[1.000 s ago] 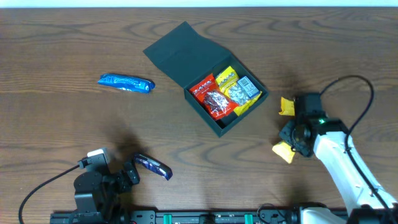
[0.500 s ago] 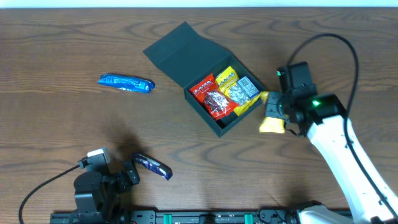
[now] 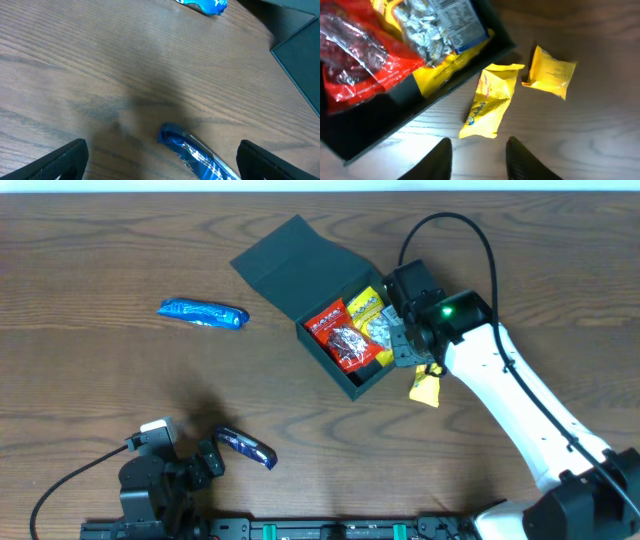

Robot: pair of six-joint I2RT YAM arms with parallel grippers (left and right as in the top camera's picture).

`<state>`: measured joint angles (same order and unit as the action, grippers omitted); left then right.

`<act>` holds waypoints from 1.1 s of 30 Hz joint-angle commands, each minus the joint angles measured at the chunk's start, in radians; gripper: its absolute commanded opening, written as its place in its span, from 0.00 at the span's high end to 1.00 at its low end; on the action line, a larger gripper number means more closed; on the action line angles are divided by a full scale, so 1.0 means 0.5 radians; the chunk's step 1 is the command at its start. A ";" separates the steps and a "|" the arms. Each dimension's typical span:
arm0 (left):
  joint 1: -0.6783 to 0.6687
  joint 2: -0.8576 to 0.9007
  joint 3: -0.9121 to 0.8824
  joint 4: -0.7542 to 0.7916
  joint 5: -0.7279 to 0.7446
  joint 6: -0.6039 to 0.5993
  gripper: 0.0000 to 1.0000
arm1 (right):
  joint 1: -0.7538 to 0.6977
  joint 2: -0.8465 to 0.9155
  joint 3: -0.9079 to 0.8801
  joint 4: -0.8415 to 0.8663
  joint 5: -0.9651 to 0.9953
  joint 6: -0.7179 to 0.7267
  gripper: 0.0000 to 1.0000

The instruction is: Pack container

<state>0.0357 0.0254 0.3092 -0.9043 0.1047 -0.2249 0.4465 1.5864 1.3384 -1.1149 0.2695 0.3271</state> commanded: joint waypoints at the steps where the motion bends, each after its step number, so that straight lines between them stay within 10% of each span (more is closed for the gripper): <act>1: 0.007 -0.003 -0.033 -0.120 -0.006 0.016 0.05 | -0.021 -0.047 -0.057 0.004 0.024 0.078 0.64; 33: 0.007 -0.003 -0.033 -0.120 -0.006 0.016 0.05 | -0.850 -0.350 -0.943 0.739 -0.934 0.071 0.68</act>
<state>0.0360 0.0254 0.3092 -0.9043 0.1047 -0.2249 0.0311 1.3853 0.8776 -0.7494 -0.1833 0.3489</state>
